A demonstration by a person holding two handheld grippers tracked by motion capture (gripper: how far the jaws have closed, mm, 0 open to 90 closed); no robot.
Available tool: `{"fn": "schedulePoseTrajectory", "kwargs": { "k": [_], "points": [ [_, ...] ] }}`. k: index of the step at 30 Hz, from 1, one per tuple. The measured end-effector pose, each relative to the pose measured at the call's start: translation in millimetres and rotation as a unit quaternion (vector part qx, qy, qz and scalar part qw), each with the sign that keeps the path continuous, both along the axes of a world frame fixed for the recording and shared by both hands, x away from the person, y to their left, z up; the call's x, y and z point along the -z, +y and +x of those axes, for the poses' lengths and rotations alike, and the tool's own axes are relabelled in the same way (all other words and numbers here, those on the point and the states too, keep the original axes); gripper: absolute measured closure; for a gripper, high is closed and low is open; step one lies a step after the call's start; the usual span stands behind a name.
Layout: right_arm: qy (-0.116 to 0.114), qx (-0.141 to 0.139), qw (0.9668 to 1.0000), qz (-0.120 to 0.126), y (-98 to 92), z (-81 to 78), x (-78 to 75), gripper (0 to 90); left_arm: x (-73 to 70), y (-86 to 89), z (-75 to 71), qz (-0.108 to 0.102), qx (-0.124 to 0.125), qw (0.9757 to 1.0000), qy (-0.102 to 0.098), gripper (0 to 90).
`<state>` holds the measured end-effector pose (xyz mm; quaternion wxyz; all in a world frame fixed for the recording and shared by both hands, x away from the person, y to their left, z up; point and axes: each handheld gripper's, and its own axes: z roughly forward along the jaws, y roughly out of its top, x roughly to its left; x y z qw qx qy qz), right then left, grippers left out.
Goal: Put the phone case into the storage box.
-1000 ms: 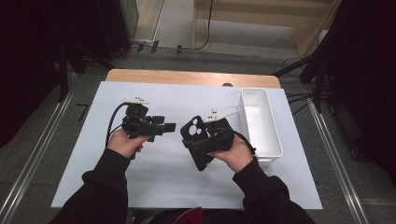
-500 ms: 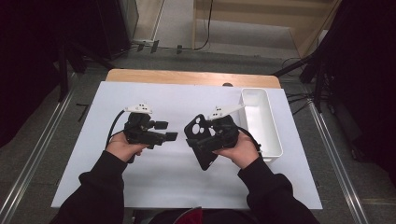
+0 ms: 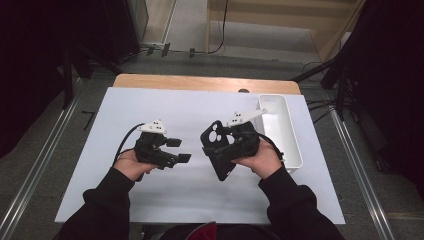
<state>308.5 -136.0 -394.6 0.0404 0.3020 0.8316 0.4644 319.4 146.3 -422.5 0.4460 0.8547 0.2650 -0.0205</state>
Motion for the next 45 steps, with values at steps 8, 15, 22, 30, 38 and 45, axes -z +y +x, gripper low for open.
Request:
{"fn": "schedulePoseTrajectory", "kwargs": {
  "k": [8, 15, 22, 30, 38, 45],
  "points": [
    [-0.001, 0.003, 1.0000, 0.001, -3.4, 0.5, -3.2, 12.6, 8.3, 4.7, -6.5, -0.005, -0.003, 1.0000, -0.004, 28.0],
    [-0.004, 0.005, 1.0000, 0.002, -7.4, 1.6, -5.5, 12.6, 17.6, 9.6, -11.7, 0.008, -0.006, 0.9999, -0.005, 27.9],
    [-0.004, 0.011, 0.9999, 0.004, -13.2, 2.1, -9.6, 12.6, 23.6, 16.8, -19.0, 0.018, -0.002, 0.9998, 0.002, 27.9],
    [-0.001, 0.018, 0.9998, 0.007, -20.1, 3.5, -14.9, 12.6, 27.7, 23.6, -23.2, 0.024, -0.004, 0.9997, 0.003, 27.9],
    [-0.001, 0.019, 0.9998, 0.003, -24.0, 4.4, -19.7, 12.6, 29.9, 30.0, -24.9, 0.035, -0.010, 0.9993, 0.008, 27.9],
    [-0.003, 0.026, 0.9997, 0.004, -29.5, 6.9, -24.3, 12.6, 30.3, 36.8, -27.0, 0.033, -0.022, 0.9992, 0.009, 27.9]
  ]
}}
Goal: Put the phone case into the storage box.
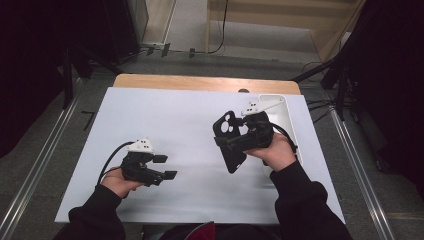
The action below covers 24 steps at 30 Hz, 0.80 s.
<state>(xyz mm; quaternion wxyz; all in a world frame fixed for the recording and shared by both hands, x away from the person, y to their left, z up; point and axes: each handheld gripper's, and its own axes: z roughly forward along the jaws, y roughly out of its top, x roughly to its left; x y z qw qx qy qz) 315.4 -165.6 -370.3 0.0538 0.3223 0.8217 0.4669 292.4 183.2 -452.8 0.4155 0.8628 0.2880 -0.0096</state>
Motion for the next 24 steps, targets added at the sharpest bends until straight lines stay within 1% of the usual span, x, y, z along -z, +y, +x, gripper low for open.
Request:
{"fn": "schedulePoseTrajectory", "kwargs": {
  "k": [1, 5, 6, 7, 9, 10, 14, 18, 21, 24],
  "points": [
    [-0.001, 0.004, 1.0000, 0.000, -1.2, 0.6, -0.7, 12.6, 0.4, 0.8, -0.2, -0.002, -0.002, 1.0000, -0.001, 27.9],
    [-0.004, 0.012, 0.9999, 0.001, -6.5, 4.0, -2.4, 12.6, 0.0, 3.9, -0.1, 0.002, -0.007, 1.0000, 0.003, 27.9],
    [-0.005, 0.015, 0.9999, 0.001, -8.0, 4.7, -3.0, 12.6, 0.2, 4.5, -0.3, 0.000, -0.009, 1.0000, 0.001, 27.9],
    [-0.005, 0.016, 0.9999, 0.000, -9.7, 5.3, -3.7, 12.6, -0.1, 5.2, -0.7, -0.001, -0.011, 0.9999, 0.004, 27.9],
    [-0.007, 0.022, 0.9997, 0.001, -12.5, 6.4, -5.5, 12.6, -0.5, 6.5, -1.0, 0.002, -0.012, 0.9999, 0.002, 27.9],
    [-0.008, 0.023, 0.9997, 0.002, -14.3, 6.9, -6.4, 12.6, 0.0, 6.9, -1.3, -0.002, -0.013, 0.9999, 0.003, 27.9],
    [-0.007, 0.034, 0.9994, 0.002, -19.5, 9.2, -9.6, 12.6, 0.0, 9.2, -2.1, 0.002, -0.014, 0.9999, 0.004, 27.9],
    [-0.009, 0.037, 0.9993, 0.000, -22.7, 10.9, -11.8, 12.6, -0.1, 11.8, -3.0, -0.001, -0.019, 0.9998, 0.004, 27.9],
    [-0.012, 0.039, 0.9992, 0.002, -26.4, 12.2, -14.2, 12.7, 0.0, 13.1, -3.8, -0.002, -0.025, 0.9997, 0.005, 27.9],
    [-0.013, 0.048, 0.9987, 0.000, -31.9, 13.7, -16.8, 12.7, -0.2, 14.6, -4.3, -0.001, -0.026, 0.9996, 0.006, 27.9]
  ]
}}
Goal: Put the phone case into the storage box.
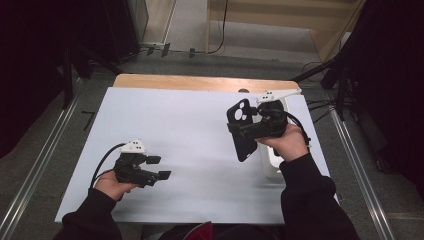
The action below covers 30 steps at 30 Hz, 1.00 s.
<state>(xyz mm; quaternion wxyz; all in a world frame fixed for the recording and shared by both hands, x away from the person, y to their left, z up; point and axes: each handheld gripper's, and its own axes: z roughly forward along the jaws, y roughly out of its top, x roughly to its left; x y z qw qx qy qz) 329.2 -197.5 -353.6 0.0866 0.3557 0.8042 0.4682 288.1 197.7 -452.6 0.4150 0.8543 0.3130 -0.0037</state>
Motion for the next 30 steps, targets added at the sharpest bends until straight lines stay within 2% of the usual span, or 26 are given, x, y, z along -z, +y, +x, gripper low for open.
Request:
{"fn": "schedulePoseTrajectory", "kwargs": {
  "k": [17, 24, 30],
  "points": [
    [-0.012, 0.052, 0.9986, 0.000, -31.4, 1.9, -13.8, 12.8, -0.1, 3.1, 0.7, -0.004, -0.007, 1.0000, 0.005, 27.9],
    [-0.019, 0.079, 0.9966, -0.014, -38.1, 2.7, -14.7, 12.8, 0.4, 3.6, 1.2, -0.004, -0.008, 1.0000, 0.004, 27.9],
    [-0.019, 0.100, 0.9948, -0.010, -45.5, 3.4, -15.7, 12.8, 0.4, 3.6, 1.7, -0.003, -0.009, 0.9999, 0.004, 27.9]
  ]
}}
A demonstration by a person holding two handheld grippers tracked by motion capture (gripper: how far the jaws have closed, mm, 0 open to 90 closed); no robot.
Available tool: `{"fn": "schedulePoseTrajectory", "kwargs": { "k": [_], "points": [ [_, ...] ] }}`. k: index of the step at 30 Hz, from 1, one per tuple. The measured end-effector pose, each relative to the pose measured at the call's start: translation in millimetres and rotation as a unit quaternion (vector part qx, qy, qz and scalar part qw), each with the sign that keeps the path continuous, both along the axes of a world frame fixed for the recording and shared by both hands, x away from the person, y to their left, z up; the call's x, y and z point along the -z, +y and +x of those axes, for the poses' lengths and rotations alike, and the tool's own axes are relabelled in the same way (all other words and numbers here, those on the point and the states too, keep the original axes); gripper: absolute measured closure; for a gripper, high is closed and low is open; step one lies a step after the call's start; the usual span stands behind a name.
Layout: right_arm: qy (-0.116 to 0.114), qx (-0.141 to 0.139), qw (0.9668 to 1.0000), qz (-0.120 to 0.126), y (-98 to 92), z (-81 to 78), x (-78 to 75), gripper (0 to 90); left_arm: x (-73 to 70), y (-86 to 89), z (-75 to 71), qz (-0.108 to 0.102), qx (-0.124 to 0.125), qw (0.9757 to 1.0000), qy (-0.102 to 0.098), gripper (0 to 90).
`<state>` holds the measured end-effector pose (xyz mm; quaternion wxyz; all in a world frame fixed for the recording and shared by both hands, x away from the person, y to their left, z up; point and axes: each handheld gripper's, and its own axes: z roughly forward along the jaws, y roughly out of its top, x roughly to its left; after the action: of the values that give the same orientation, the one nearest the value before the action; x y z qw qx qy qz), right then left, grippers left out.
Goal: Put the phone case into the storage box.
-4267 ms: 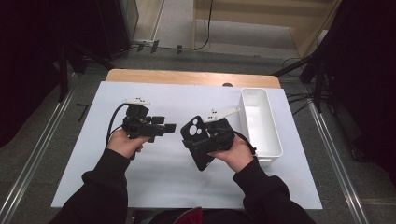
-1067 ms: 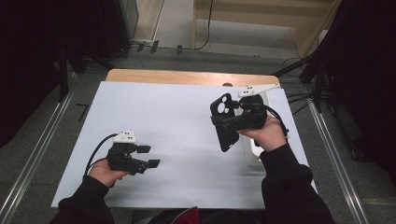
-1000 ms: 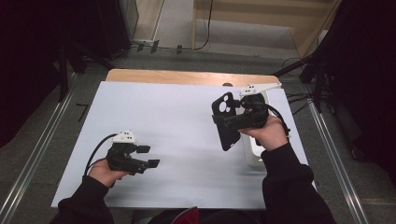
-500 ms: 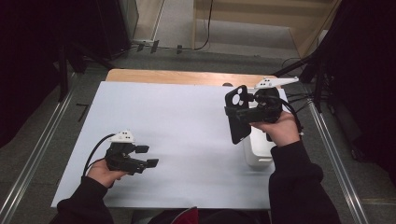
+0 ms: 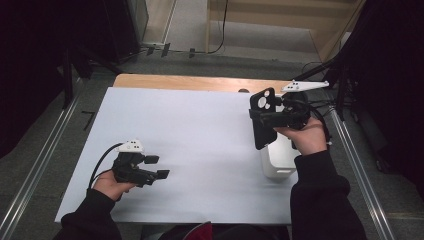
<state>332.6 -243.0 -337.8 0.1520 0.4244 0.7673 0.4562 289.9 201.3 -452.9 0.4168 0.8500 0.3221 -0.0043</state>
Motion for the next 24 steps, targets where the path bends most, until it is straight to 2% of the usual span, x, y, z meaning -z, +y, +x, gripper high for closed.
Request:
{"fn": "schedulePoseTrajectory", "kwargs": {
  "k": [14, 24],
  "points": [
    [-0.010, 0.054, 0.9985, 0.003, -18.4, 1.7, -1.0, 12.8, -0.2, 0.6, 0.4, 0.002, -0.004, 1.0000, -0.001, 27.9],
    [-0.009, 0.094, 0.9955, 0.008, -30.3, 6.1, 5.3, 12.8, -0.1, 1.0, 0.7, -0.001, -0.005, 1.0000, -0.001, 27.9]
  ]
}}
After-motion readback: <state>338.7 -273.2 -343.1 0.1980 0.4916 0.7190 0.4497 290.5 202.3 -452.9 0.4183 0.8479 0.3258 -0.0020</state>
